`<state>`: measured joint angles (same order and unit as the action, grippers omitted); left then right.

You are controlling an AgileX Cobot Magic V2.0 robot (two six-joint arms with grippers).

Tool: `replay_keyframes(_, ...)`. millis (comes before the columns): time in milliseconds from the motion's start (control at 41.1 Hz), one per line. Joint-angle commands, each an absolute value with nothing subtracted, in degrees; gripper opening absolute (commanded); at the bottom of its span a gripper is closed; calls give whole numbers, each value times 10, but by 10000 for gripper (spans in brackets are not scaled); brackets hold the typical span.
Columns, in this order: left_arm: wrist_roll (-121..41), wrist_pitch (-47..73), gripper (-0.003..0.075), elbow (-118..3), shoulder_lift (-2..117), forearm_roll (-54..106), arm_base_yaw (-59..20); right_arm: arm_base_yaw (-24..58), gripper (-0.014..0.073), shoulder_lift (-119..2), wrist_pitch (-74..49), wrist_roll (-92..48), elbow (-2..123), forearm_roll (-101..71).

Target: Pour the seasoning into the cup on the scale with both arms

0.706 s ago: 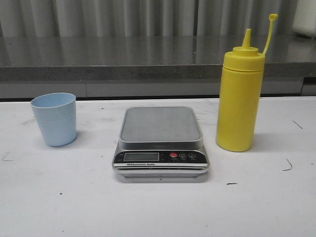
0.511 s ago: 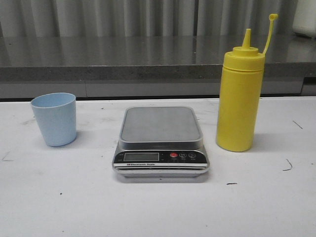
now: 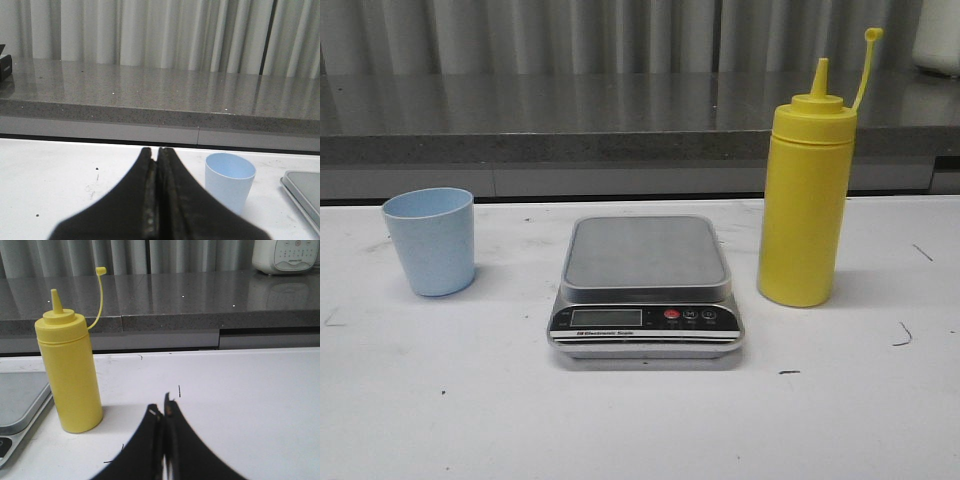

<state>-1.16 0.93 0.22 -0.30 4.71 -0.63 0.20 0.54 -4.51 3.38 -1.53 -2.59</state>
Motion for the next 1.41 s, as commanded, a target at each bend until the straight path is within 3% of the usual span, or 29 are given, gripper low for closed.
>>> replay_keyframes(0, -10, -53, -20, 17, -12, 52, -5, 2, -67, 15, 21, 32, -12, -26)
replay_keyframes(219, -10, -65, -20, -39, -12, 52, -5, 2, -67, 15, -45, 32, 54, -21)
replay_keyframes(463, -10, 72, -20, -223, 37, 52, -5, 2, -67, -19, -158, 4, 201, 16)
replay_keyframes(755, -10, 233, -20, -406, 198, 51, -5, 2, -67, -187, -294, 0, 377, 15)
replay_keyframes(1388, -10, 294, -20, -412, 391, 56, -5, 2, -57, -416, -343, 0, 390, 14)
